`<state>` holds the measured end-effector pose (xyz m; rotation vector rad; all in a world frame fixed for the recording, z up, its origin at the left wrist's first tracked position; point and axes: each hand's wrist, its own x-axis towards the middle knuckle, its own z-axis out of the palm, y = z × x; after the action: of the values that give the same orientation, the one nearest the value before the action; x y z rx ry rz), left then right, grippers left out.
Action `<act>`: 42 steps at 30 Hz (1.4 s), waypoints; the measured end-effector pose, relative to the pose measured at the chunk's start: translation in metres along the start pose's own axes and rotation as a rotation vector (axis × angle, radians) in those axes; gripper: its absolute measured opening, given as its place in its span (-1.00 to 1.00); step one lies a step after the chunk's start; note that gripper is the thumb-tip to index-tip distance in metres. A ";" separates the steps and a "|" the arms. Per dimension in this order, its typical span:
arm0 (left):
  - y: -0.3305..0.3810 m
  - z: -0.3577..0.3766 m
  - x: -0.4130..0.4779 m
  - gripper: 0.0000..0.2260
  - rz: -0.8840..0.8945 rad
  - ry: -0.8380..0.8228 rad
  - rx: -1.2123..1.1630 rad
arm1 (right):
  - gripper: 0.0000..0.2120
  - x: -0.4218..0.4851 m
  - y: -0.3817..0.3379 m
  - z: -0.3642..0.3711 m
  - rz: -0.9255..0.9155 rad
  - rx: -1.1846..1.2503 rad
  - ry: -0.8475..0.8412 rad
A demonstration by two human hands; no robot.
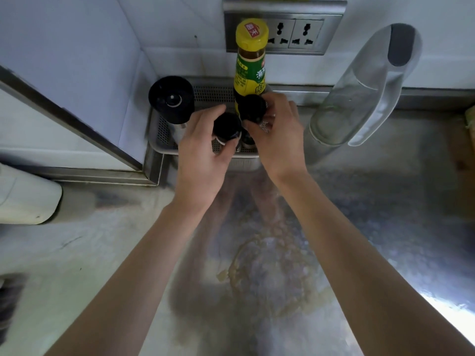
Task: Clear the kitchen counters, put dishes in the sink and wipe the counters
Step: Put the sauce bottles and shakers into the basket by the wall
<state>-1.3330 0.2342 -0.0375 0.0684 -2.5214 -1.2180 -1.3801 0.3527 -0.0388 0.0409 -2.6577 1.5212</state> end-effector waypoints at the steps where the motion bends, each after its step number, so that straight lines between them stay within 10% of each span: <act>1: 0.000 0.000 -0.001 -0.60 -0.005 -0.007 -0.007 | -0.60 0.001 0.000 0.000 -0.002 -0.012 -0.007; 42: -0.017 0.016 0.030 -0.53 -0.086 -0.051 -0.064 | -0.55 -0.014 0.005 0.017 0.011 -0.053 0.136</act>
<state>-1.3685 0.2301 -0.0516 0.1327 -2.5445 -1.3496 -1.3676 0.3407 -0.0529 -0.0779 -2.5942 1.4022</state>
